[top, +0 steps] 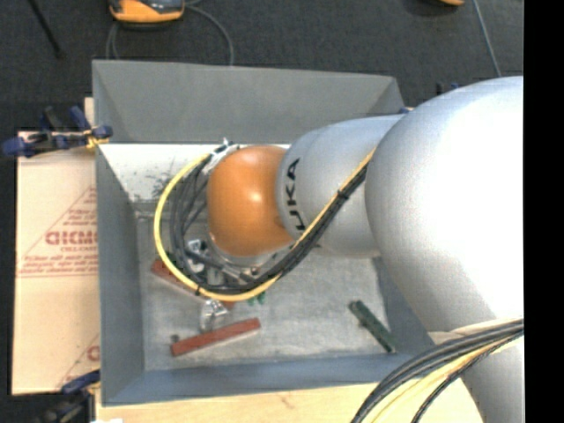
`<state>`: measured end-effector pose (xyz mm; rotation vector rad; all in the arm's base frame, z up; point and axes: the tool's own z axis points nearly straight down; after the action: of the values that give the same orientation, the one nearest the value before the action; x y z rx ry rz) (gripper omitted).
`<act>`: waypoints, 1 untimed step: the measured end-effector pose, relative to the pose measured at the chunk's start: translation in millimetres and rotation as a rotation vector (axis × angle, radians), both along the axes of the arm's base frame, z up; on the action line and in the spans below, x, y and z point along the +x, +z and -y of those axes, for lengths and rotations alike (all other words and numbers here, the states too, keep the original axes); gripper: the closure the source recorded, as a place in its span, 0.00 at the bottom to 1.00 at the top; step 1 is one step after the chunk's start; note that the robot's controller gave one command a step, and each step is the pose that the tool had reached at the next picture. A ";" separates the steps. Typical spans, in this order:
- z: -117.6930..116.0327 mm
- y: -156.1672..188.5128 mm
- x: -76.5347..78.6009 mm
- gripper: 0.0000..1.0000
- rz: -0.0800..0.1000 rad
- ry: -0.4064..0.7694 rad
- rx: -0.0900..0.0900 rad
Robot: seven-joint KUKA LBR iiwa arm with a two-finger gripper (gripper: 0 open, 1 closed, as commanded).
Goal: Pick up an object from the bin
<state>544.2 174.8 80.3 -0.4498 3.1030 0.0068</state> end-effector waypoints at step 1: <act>0.0 0.0 1.5 0.00 0.006 -0.002 0.002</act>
Offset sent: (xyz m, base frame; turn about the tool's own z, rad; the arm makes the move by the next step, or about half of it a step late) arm 0.0780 0.0157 0.0503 -0.0823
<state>545.7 174.9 80.3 -0.4464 3.0967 0.0083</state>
